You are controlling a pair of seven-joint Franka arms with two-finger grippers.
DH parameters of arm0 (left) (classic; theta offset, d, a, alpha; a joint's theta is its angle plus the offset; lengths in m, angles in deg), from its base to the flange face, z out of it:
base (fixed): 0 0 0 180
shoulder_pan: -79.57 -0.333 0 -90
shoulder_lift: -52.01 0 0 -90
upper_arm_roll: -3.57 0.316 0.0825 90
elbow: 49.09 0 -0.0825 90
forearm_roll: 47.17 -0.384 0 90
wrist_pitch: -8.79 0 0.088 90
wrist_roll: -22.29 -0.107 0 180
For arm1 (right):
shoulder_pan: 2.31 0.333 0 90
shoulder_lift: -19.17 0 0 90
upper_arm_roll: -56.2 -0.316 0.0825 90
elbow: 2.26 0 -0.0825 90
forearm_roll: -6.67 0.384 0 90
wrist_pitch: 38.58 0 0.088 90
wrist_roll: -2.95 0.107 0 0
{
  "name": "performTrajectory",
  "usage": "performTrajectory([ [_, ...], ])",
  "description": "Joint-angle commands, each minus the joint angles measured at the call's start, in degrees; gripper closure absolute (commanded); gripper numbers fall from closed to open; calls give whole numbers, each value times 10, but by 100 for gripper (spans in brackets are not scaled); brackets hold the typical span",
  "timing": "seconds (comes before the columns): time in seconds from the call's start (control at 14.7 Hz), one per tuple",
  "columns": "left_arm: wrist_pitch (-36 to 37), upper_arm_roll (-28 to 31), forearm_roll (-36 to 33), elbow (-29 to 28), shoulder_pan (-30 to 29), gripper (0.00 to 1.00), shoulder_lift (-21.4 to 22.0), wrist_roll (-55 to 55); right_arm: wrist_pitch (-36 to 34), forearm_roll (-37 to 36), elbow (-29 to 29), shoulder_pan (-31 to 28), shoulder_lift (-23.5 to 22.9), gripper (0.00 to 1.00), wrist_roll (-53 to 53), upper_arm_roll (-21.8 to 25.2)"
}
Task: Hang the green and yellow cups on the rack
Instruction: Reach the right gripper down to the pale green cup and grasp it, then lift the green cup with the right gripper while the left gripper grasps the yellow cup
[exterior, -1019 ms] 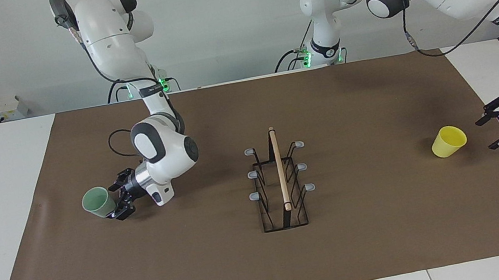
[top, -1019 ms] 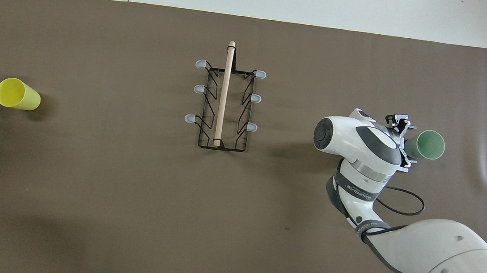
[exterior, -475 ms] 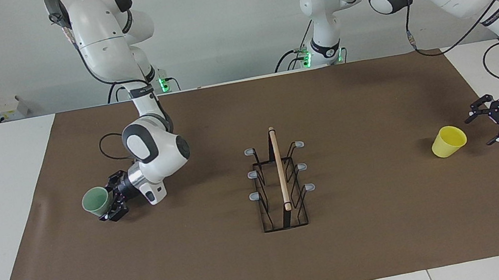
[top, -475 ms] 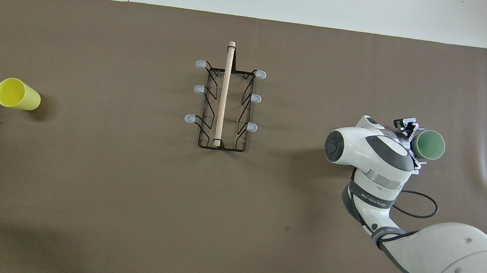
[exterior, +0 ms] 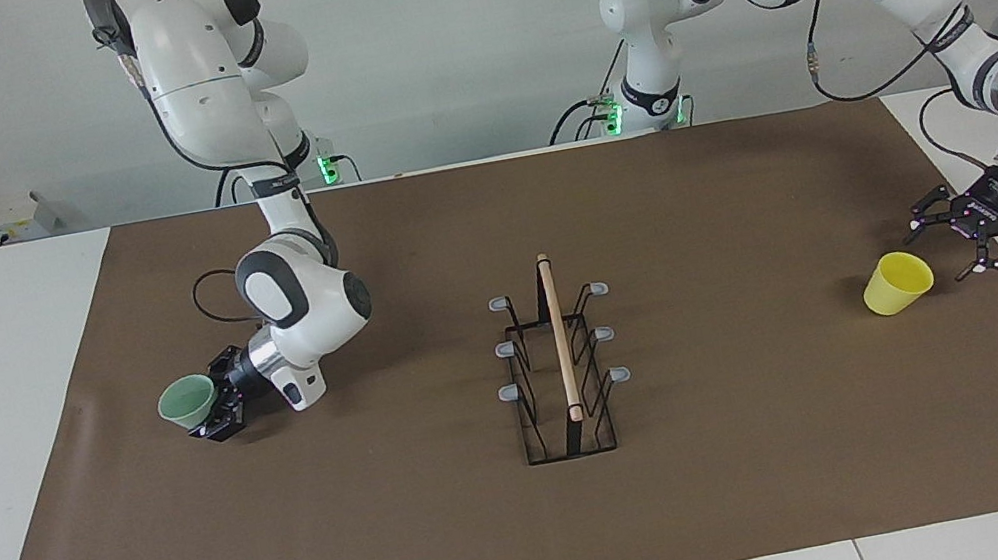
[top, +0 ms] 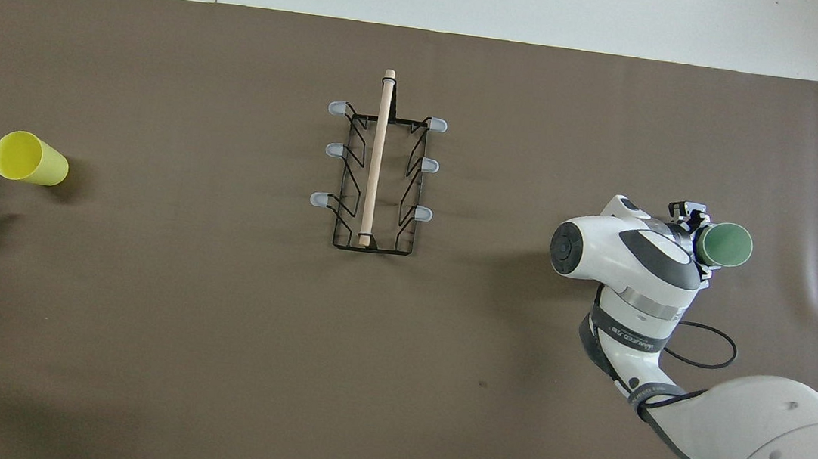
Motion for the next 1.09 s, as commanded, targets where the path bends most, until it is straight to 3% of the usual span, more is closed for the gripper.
performTrajectory([
  [0.0,-31,2,30,-63,18,0,35,-15,-1,-2,8,2,15,100,20,-4],
  [0.34,-58,1,81,-120,41,0,50,-6,-11,138,-41,1,39,100,3,-16],
  [0.48,-60,-5,94,-153,41,0,73,-8,-7,202,-42,-6,75,100,-13,-16],
  [1.02,-133,-7,156,-161,84,0,64,36,12,550,-50,-8,199,100,-48,-16],
])
